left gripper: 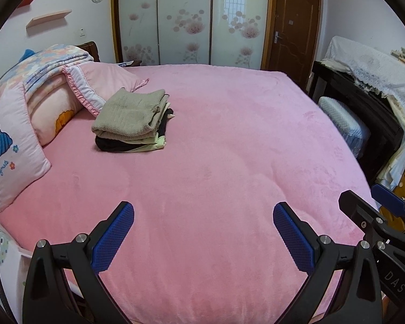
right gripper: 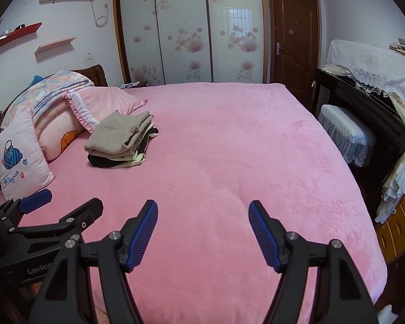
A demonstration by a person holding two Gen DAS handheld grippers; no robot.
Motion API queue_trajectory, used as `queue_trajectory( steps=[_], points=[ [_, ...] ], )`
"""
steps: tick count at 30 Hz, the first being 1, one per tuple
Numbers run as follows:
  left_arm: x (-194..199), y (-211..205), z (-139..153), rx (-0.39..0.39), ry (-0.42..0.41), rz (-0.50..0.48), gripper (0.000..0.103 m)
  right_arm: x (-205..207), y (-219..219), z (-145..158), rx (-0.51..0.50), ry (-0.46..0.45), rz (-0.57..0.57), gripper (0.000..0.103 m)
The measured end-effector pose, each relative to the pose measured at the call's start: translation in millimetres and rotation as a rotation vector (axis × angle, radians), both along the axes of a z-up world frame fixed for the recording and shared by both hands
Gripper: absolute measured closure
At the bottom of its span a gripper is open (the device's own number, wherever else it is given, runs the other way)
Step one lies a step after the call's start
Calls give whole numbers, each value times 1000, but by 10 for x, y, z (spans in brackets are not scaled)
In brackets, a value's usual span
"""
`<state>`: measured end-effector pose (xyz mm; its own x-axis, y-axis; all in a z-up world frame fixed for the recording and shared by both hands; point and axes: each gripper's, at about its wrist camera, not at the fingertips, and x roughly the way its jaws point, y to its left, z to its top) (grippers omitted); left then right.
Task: Fold large clothes
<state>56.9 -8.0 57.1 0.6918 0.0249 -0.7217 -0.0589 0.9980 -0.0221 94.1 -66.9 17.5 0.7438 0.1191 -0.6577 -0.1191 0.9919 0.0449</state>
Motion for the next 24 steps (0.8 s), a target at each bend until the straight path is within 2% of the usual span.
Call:
queue_trajectory(
  steps=[10,24],
  points=[
    [-13,0,-47,35,24,17,1,-1,-5,-98,12,26,2,33],
    [-8,24,-64,12,37,12,1,21,-54,-103,14,25,-2,33]
  ],
)
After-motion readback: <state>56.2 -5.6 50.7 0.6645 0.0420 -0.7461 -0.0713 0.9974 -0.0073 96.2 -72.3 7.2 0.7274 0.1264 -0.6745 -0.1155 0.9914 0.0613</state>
